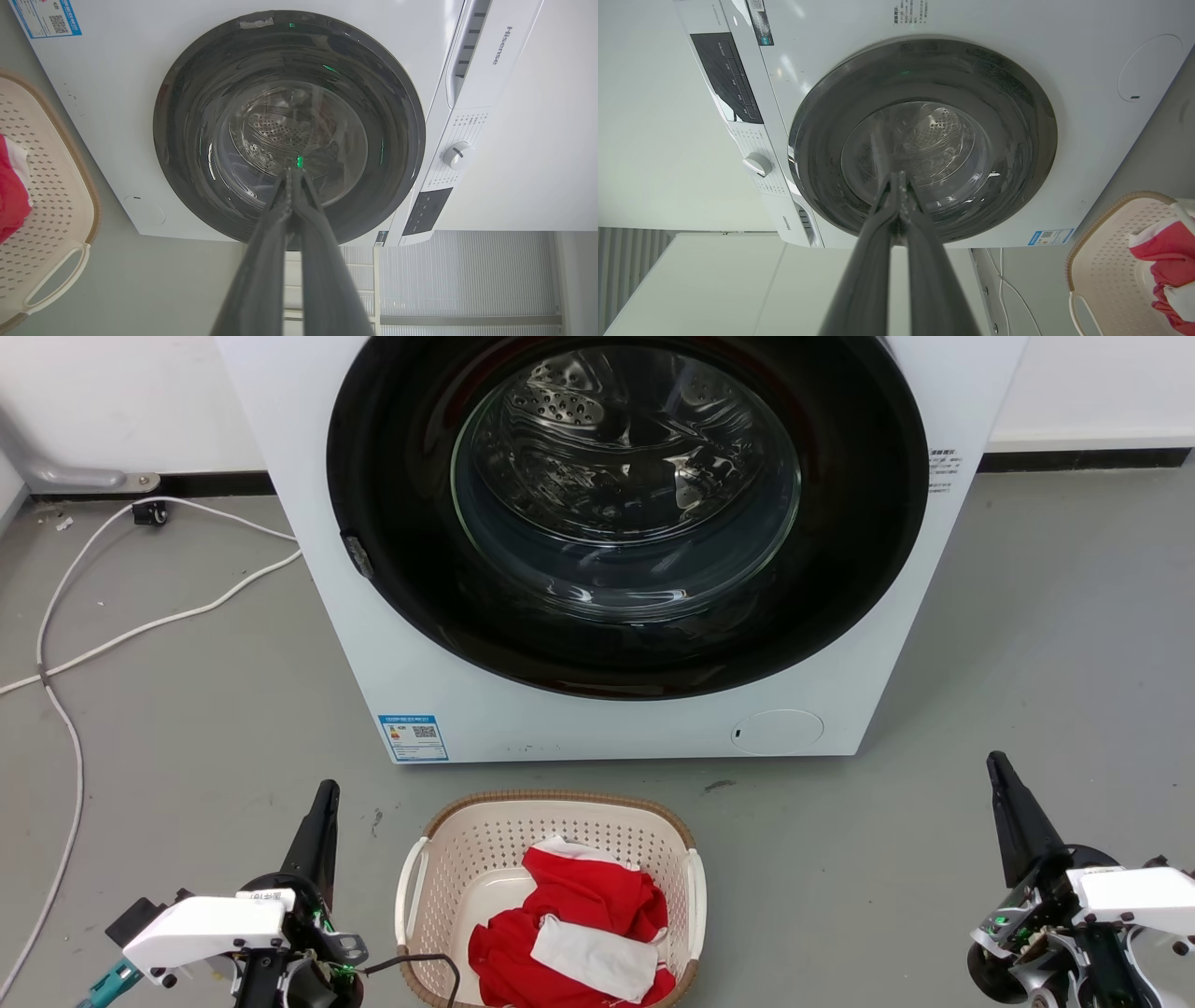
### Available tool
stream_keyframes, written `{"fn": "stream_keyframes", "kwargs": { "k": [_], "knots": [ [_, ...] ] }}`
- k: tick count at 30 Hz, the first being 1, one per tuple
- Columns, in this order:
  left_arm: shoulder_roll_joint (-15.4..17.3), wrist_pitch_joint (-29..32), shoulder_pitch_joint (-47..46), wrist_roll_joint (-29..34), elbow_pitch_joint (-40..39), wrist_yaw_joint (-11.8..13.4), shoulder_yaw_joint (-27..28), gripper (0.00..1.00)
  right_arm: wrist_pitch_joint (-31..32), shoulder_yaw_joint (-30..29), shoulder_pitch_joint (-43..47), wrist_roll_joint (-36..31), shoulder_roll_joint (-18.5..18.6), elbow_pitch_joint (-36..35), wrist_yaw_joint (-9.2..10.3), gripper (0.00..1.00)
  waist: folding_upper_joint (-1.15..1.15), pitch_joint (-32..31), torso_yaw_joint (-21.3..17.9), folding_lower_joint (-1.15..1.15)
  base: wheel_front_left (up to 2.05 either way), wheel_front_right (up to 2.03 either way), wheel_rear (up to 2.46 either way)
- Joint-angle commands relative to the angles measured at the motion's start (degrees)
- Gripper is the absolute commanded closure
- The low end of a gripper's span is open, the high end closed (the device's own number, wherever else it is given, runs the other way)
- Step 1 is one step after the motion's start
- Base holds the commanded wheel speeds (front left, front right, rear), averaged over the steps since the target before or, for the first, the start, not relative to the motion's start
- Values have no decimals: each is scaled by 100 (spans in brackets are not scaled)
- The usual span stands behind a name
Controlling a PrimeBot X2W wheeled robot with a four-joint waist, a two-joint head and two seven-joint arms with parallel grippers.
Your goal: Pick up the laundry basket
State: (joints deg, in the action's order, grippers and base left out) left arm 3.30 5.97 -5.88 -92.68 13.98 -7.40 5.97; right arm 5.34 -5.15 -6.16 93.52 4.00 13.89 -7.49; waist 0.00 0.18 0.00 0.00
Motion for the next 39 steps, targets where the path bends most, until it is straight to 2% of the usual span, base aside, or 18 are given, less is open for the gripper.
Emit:
{"fn": "stream_keyframes", "kwargs": {
  "k": [1, 36, 37, 39],
  "knots": [
    [-4, 34, -54, 16, 8, -17, 16, 100, 21, -15, 22, -23, -20, 1, 0, 100, 0, 0, 0, 0, 0, 0, 0],
    [-22, 39, -57, 36, 9, -17, 40, 100, 58, -67, 14, -72, -57, 4, 0, 100, 0, 0, 0, 0, 0, 0, 0],
    [-13, 35, -1, 19, 1, 0, 21, 0, 49, -57, -1, -40, -41, 4, 1, 0, 0, 0, 0, 0, 0, 0, 0],
    [-22, 27, 28, 18, 61, 1, 10, 0, 42, -49, 19, -45, -46, 60, 0, 0, 0, 0, 0, 0, 0, 0, 0]
  ]
}}
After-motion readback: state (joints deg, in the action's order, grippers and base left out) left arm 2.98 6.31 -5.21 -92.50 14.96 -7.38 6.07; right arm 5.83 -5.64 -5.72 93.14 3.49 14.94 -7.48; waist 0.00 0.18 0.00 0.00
